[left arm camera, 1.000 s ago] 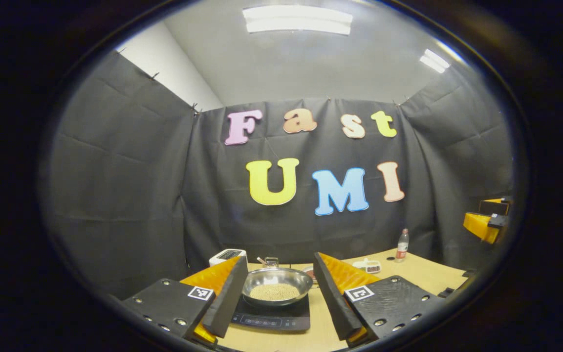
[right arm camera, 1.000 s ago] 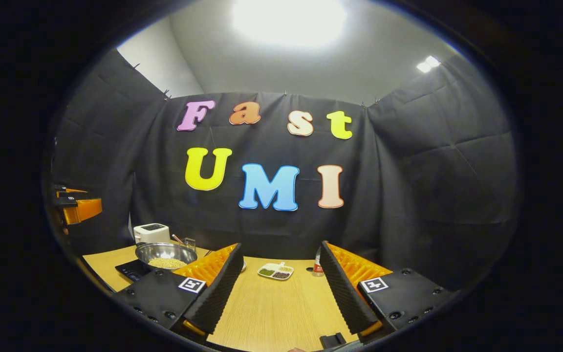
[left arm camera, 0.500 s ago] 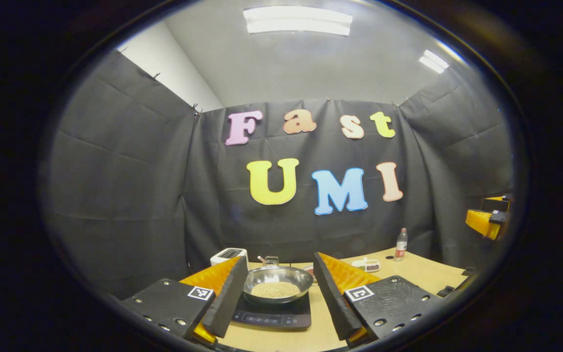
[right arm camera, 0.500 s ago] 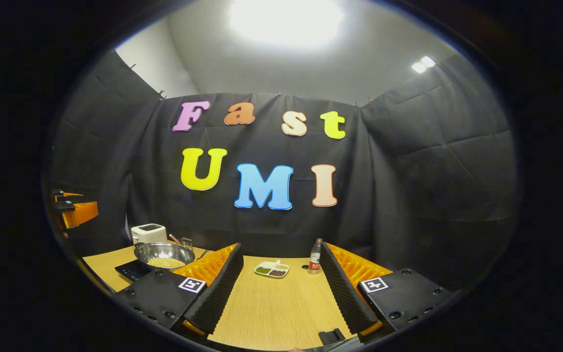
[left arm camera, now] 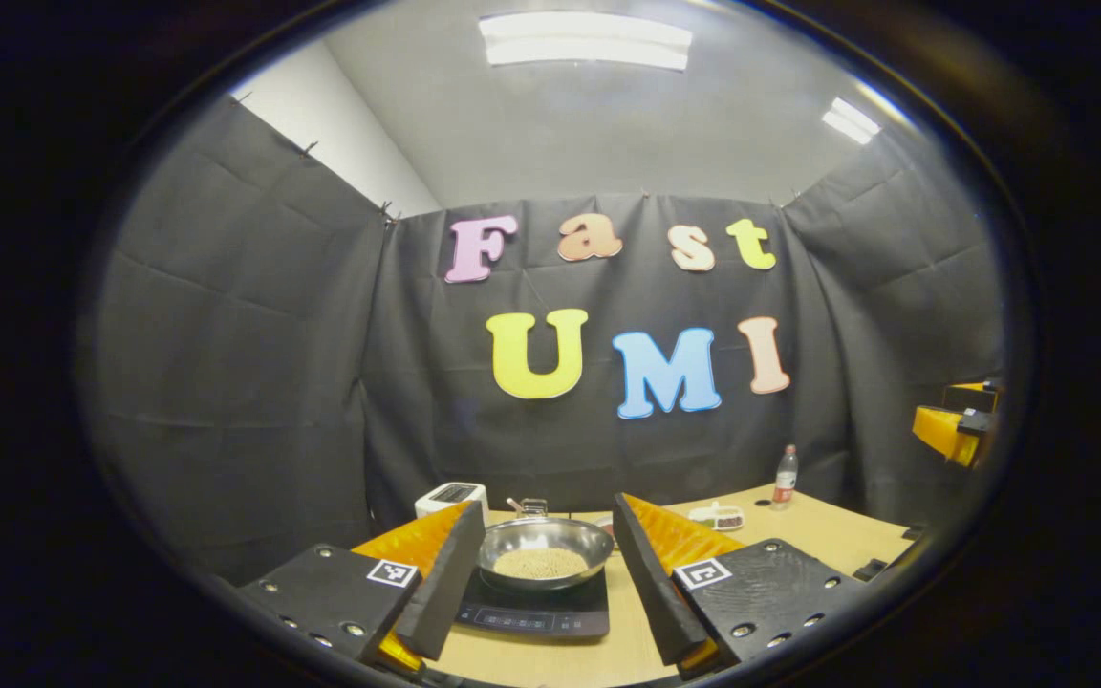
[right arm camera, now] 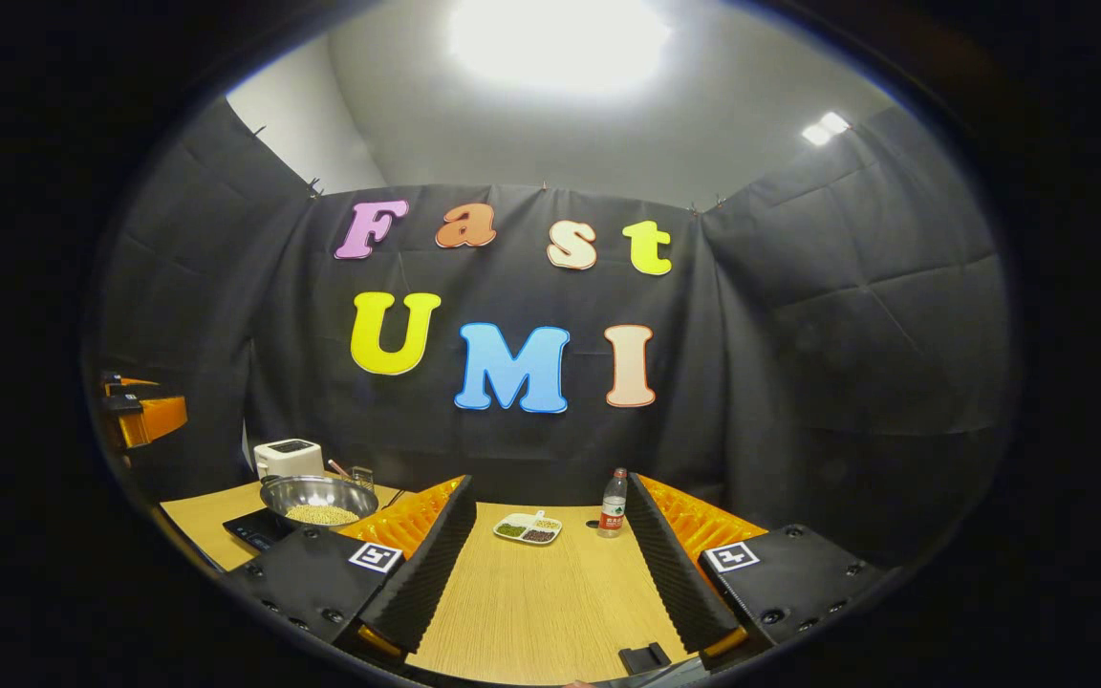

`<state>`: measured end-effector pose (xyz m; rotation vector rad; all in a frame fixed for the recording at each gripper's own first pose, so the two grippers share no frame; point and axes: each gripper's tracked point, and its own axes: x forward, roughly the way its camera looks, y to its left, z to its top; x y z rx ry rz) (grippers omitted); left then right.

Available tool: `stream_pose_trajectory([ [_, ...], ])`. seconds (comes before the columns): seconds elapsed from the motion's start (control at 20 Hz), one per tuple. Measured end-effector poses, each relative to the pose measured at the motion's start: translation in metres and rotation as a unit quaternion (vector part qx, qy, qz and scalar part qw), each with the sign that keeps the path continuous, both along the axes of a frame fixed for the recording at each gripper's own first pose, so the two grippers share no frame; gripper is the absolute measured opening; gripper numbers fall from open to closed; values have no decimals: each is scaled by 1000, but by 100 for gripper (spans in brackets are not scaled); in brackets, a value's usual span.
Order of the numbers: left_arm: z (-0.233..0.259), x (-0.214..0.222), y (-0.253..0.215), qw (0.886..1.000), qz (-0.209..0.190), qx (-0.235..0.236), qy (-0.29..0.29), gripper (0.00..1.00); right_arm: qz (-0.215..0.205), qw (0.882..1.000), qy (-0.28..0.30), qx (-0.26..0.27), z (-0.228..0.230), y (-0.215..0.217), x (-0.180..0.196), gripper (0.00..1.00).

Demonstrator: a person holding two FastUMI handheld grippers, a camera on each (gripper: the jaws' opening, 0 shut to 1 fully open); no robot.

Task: First push the handle of the pot to place it horizontally, then grasp the pot with both hands and set it on the induction cooktop.

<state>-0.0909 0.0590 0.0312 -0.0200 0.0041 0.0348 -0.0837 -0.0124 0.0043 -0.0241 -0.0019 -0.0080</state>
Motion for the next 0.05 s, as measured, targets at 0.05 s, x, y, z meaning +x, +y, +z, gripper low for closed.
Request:
stream_pose_trajectory([
  [0.05,0,-1,0,1000,1,0,0,79,0,1000,0,0,0,0,0,99],
])
